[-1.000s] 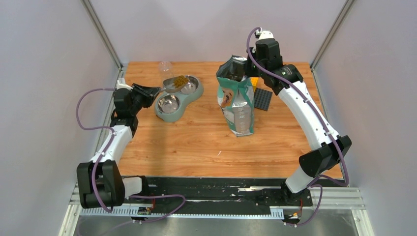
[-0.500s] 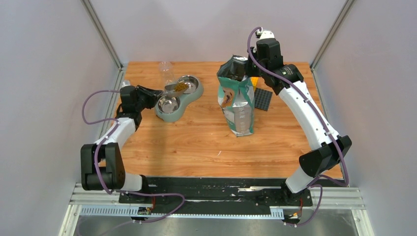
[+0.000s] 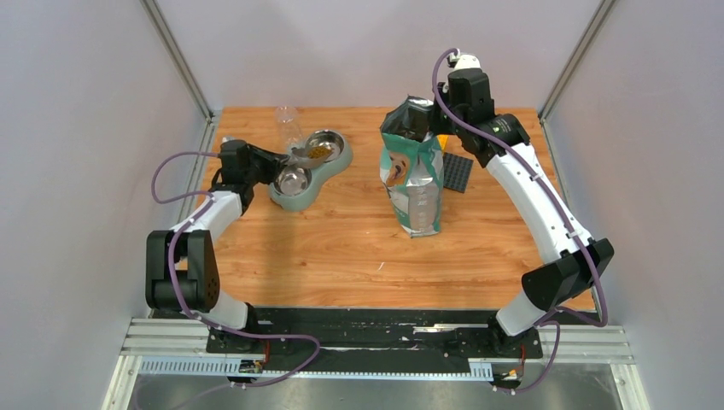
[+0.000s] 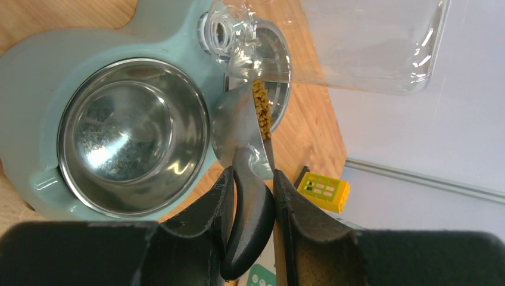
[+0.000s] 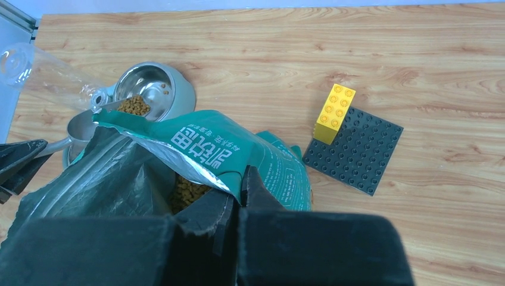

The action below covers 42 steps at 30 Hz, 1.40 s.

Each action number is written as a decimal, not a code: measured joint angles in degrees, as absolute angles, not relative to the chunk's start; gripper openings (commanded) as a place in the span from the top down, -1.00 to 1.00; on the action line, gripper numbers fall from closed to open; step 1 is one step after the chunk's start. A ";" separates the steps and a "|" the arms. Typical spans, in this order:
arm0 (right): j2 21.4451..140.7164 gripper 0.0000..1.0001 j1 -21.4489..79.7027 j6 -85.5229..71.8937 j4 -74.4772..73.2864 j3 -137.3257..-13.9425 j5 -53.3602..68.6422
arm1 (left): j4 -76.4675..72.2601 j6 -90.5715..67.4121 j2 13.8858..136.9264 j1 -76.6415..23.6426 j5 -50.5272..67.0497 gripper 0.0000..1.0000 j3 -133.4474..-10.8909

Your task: Serve the pet food

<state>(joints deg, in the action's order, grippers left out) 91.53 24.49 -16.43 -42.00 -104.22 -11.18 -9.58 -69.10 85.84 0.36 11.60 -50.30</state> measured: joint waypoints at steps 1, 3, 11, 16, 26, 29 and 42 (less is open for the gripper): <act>91.50 1.00 24.49 -16.43 -41.89 -104.12 -11.29 | -8.36 -69.12 85.95 -0.14 10.76 1.00 -50.98; 91.39 1.00 24.47 -16.43 -41.67 -103.90 -11.44 | -5.48 -68.71 86.00 -1.30 8.84 1.00 -52.84; 91.31 1.00 24.43 -16.43 -41.65 -103.85 -11.55 | 4.80 -66.26 86.35 -4.78 2.15 1.00 -60.69; 91.31 1.00 24.25 -16.43 -41.65 -103.85 -11.55 | 12.36 -64.82 90.13 -7.14 -1.50 1.00 -67.64; 90.96 1.00 24.21 -16.47 -40.71 -102.98 -11.53 | 21.93 -61.14 93.82 -10.59 -9.02 1.00 -77.23; 90.72 1.00 24.18 -16.47 -40.27 -102.48 -11.55 | 23.46 -58.76 94.15 -11.66 -11.00 1.00 -78.83; 90.24 1.00 24.18 -16.49 -39.59 -101.69 -11.68 | 25.82 -40.18 97.67 -16.58 -15.42 1.00 -86.78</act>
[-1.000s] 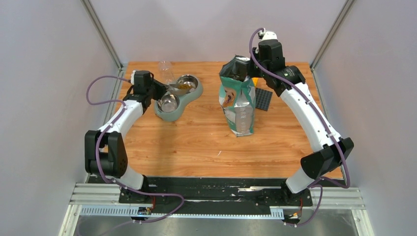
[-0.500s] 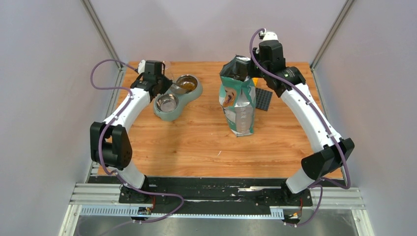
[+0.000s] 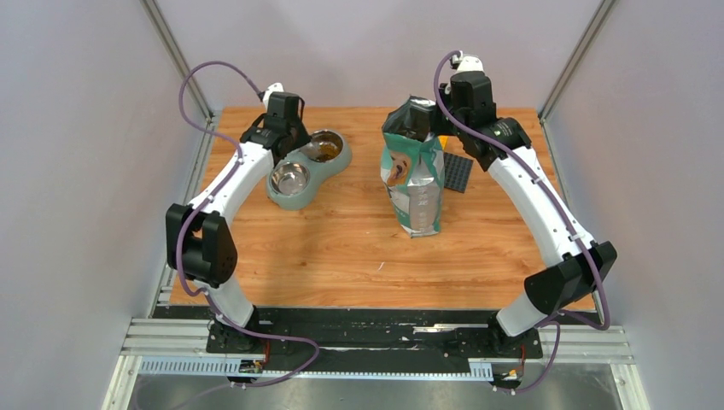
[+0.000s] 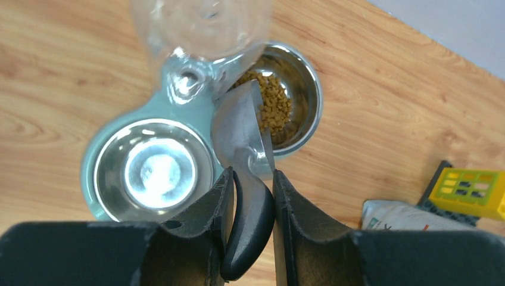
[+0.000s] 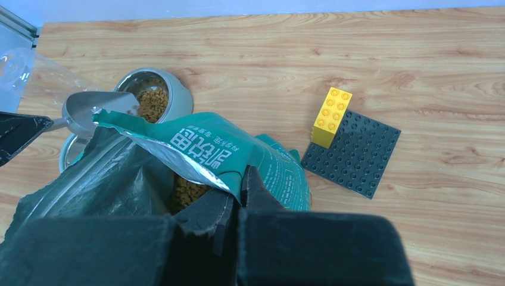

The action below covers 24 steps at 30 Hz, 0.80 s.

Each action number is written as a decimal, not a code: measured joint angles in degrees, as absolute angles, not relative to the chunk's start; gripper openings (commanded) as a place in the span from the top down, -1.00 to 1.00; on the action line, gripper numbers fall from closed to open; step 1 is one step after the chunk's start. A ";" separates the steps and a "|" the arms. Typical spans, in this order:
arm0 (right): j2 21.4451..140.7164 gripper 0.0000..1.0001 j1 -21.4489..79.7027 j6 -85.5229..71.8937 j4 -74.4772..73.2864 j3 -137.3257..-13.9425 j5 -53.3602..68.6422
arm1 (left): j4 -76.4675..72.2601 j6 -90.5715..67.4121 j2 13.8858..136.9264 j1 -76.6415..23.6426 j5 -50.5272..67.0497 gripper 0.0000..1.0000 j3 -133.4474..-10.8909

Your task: Serve the pet food

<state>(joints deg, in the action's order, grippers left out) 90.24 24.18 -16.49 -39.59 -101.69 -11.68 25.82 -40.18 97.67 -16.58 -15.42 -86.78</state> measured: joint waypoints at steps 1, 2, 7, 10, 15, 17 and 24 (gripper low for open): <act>90.08 1.00 24.18 -16.49 -39.40 -101.41 -11.75 | 25.87 -38.04 98.08 -16.99 -15.57 1.00 -87.68; 89.84 1.00 24.18 -16.49 -39.09 -101.03 -11.81 | 25.91 -35.86 98.45 -17.39 -15.81 1.00 -88.64; 89.01 1.00 24.16 -16.47 -38.63 -99.98 -12.23 | 26.00 -27.38 99.66 -18.68 -16.86 1.00 -91.59; 89.01 1.00 24.16 -16.47 -38.33 -99.77 -12.51 | 26.15 -23.68 99.68 -19.11 -16.82 1.00 -91.66; 89.01 1.00 24.16 -16.45 -38.28 -99.77 -12.51 | 27.05 -18.52 99.68 -19.86 -16.64 1.00 -92.18; 89.01 1.00 24.16 -16.43 -38.28 -99.77 -12.49 | 27.75 -16.36 99.66 -20.03 -16.10 1.00 -93.14; 89.01 1.00 24.18 -14.92 -38.09 -99.77 -11.35 | 29.08 -12.32 97.10 -20.18 -9.63 1.00 -98.78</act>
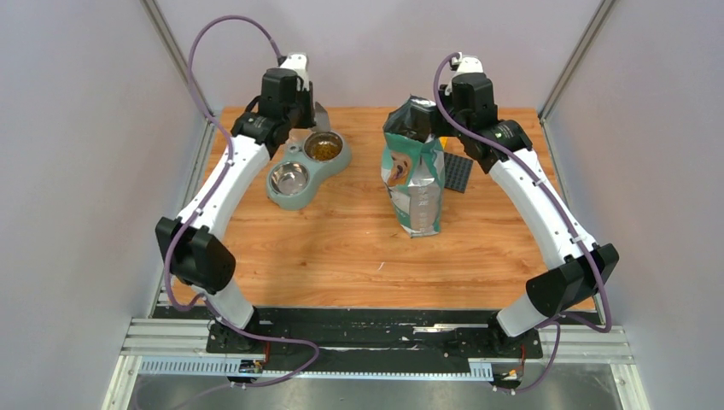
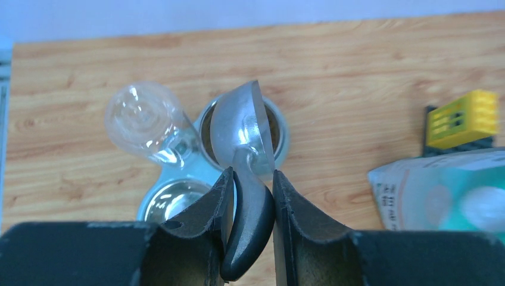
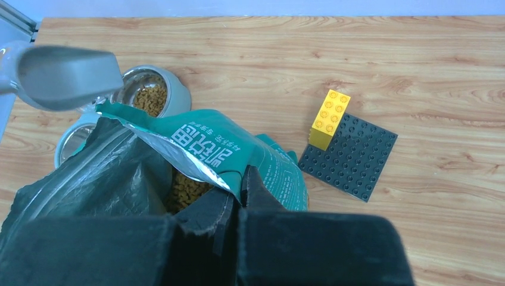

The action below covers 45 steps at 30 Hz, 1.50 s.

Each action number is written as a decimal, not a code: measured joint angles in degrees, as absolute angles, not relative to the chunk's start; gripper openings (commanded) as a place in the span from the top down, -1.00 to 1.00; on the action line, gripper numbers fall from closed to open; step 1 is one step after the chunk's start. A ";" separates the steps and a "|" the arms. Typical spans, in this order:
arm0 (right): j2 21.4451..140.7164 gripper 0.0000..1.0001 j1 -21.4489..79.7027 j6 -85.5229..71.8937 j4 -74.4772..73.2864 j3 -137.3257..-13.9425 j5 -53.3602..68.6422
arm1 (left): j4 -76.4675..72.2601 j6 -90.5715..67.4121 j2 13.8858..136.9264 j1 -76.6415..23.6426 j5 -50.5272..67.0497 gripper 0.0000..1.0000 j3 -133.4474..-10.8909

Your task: Serve the pet food

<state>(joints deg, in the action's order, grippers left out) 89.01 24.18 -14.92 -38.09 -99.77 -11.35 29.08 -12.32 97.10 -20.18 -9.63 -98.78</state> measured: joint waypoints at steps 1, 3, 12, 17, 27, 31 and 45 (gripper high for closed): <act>89.01 1.00 24.18 -14.74 -38.06 -99.77 -11.18 | 29.08 -12.34 96.18 -20.18 -8.82 1.00 -99.37; 89.01 1.00 24.34 -14.24 -38.00 -99.77 -10.70 | 29.15 -12.47 93.58 -20.21 -7.46 1.00 -100.90; 89.97 1.00 27.49 -11.29 -38.74 -101.41 -10.39 | 27.94 -14.06 80.14 -20.23 -2.81 1.00 -107.46; 92.42 1.00 30.26 -9.15 -40.07 -104.53 -11.70 | 26.26 -15.97 74.61 -20.23 3.46 1.00 -108.38; 95.85 1.00 31.46 -5.23 -44.93 -110.89 -11.42 | 27.90 -16.88 72.25 -20.29 17.17 1.00 -105.14; 96.25 1.00 31.48 -4.80 -46.19 -111.96 -11.40 | 30.89 -17.85 73.32 -20.29 19.05 1.00 -104.60; 96.36 1.00 31.46 -4.80 -46.87 -112.46 -11.44 | 35.73 -21.02 76.93 -20.27 26.79 1.00 -104.95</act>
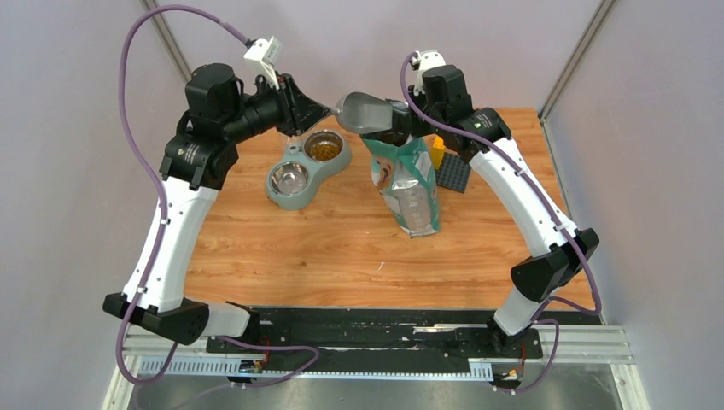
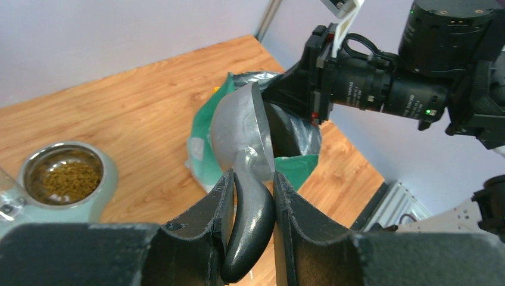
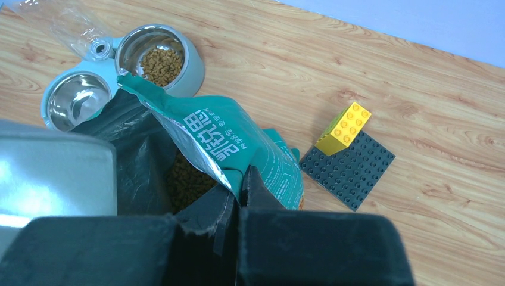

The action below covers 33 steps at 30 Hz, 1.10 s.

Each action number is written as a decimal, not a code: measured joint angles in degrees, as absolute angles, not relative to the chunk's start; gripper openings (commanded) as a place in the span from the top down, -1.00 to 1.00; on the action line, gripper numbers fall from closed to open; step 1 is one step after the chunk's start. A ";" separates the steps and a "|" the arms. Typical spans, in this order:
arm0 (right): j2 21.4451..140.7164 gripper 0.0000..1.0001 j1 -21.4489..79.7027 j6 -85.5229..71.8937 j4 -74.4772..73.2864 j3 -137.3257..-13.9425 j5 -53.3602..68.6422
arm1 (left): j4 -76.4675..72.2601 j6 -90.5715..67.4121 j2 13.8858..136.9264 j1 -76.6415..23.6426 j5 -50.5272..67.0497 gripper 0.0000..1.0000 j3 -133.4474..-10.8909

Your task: Serve the pet food

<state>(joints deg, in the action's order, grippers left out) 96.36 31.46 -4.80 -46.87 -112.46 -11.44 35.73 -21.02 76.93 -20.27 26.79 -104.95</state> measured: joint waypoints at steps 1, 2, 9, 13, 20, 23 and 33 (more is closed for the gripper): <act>96.36 1.00 31.46 -4.80 -46.87 -112.44 -11.42 | 35.68 -21.39 76.99 -20.27 27.42 1.00 -104.95; 96.36 1.00 31.46 -4.80 -46.87 -112.44 -11.35 | 35.57 -21.67 77.10 -20.27 28.10 1.00 -104.95; 96.36 1.00 31.48 -4.71 -45.28 -111.39 -8.73 | 37.26 -22.13 82.59 -20.29 29.12 1.00 -105.80; 96.36 1.00 32.38 -4.43 -44.64 -111.24 -6.85 | 38.44 -22.92 86.80 -20.71 29.58 1.00 -105.84; 96.38 1.00 33.30 -4.43 -43.70 -110.67 -6.13 | 41.47 -23.42 91.46 -23.22 26.61 1.00 -105.84; 96.42 1.00 33.30 -4.51 -43.48 -110.61 -6.11 | 41.36 -23.99 93.30 -25.17 24.51 1.00 -105.84; 96.90 1.00 33.36 -6.17 -42.65 -110.45 -6.07 | 37.15 -25.23 98.24 -30.46 17.82 1.00 -106.39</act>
<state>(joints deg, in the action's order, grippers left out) 96.90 33.36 -6.17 -42.65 -110.45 -6.07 37.15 -25.23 98.24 -30.46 17.82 -106.39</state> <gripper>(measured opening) 0.004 0.323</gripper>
